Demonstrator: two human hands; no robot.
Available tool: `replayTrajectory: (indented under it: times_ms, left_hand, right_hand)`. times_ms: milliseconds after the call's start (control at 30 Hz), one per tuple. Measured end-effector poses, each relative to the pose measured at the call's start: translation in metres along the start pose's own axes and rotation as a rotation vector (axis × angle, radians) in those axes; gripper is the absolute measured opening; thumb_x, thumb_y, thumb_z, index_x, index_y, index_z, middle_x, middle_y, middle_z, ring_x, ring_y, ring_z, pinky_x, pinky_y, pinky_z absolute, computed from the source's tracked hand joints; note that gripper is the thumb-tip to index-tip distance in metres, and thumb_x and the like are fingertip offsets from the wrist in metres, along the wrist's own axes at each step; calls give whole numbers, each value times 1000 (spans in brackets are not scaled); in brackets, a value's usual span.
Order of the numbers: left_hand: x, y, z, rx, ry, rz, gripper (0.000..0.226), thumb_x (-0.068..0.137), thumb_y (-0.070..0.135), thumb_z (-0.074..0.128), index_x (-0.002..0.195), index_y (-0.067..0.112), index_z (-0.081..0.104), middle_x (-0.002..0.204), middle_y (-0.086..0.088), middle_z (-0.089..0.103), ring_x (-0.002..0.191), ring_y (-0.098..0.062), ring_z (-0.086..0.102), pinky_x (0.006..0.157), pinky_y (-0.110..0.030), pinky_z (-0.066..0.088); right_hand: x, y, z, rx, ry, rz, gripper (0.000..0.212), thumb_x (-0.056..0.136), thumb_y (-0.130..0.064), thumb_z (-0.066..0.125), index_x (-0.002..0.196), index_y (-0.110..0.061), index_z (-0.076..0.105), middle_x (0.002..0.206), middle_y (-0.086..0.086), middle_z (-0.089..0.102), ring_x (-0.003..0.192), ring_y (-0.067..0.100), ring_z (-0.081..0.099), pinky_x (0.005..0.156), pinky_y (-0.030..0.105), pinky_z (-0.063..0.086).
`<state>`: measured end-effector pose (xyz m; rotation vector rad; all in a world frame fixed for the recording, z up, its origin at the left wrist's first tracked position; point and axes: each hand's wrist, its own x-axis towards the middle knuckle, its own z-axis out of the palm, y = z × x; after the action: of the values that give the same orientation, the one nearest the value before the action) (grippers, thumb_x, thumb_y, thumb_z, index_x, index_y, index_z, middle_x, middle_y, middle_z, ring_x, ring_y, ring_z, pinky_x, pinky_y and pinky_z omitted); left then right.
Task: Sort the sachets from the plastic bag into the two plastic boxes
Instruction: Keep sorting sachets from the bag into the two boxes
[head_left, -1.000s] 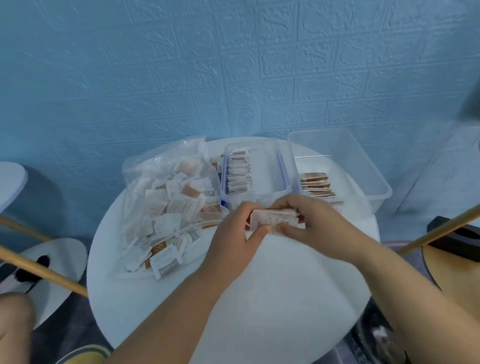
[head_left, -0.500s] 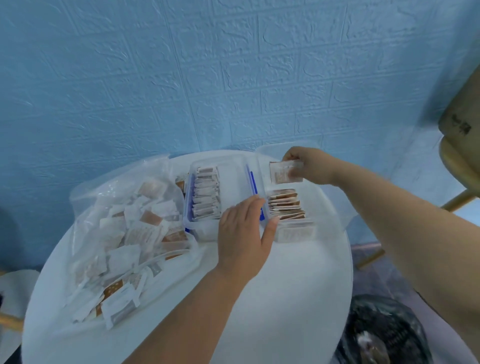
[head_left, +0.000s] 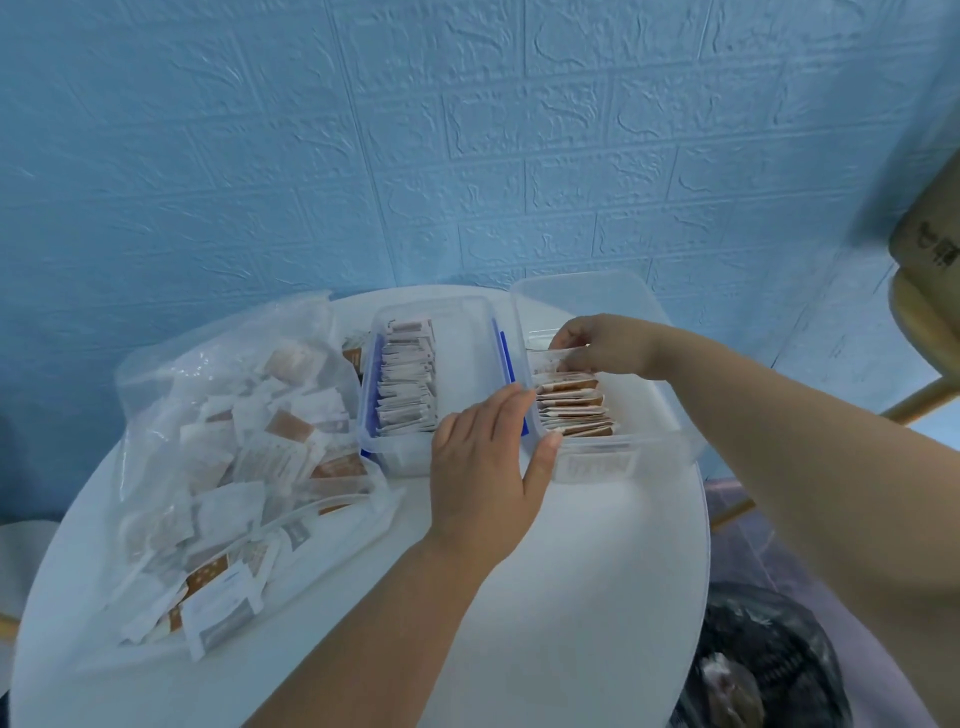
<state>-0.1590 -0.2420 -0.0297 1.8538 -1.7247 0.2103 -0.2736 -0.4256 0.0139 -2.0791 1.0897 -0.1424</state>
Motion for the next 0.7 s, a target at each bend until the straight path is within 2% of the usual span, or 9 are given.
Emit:
replayTrajectory:
  times_ms: [33,133,233,367,500,633,700]
  left_hand:
    - [0,0,0,2,-4,0,60,94,56,17,121,18,55,124,0,61,110,-20,59,92,-31,30]
    - [0,0,-1,9,-24,-7,62,93,57,16,122,18,54,126,0,59,112,-20,57,93,-30,28]
    - [0,-1,-1,12,-44,-14,61,93,56,18,123,18,54,127,0,59,113,-20,57,94,-30,27]
    - [-1,-1,-2,8,-72,-23,56,91,53,24,124,18,54,127,0,58,114,-21,56,94,-30,26]
    - [-1,-3,-6,-74,-78,8,55,91,50,26,125,16,54,130,-1,56,118,-19,52,99,-29,25]
    - [-13,-9,-26,-244,27,41,42,90,38,38,119,16,57,122,0,58,115,-7,45,99,-11,27]
    - [-25,-19,-39,-268,96,52,33,89,30,43,110,15,62,111,2,62,106,-6,49,96,-7,33]
  right_hand:
    - [-2,0,0,35,-10,9,6,87,-20,61,93,-21,60,92,-2,62,84,16,55,78,26,45]
    - [-4,1,-1,115,-5,19,15,88,-28,61,99,-17,64,96,-2,63,87,13,55,76,22,45]
    - [-5,0,-1,82,-13,0,5,87,-22,63,89,-20,67,94,0,66,89,15,57,84,29,48]
    - [-5,-1,0,-3,-15,-6,3,86,-22,63,85,-20,66,90,-1,66,87,16,57,91,36,47]
    - [-11,-8,0,-37,53,10,17,89,-32,59,100,-19,64,95,-6,62,94,13,54,85,29,41]
    - [-24,-32,5,-5,262,-161,15,90,-24,58,103,-18,63,102,-4,61,101,16,57,90,25,43]
    - [-35,-51,17,18,311,-291,11,89,-18,59,98,-18,65,96,-4,63,96,16,59,83,16,42]
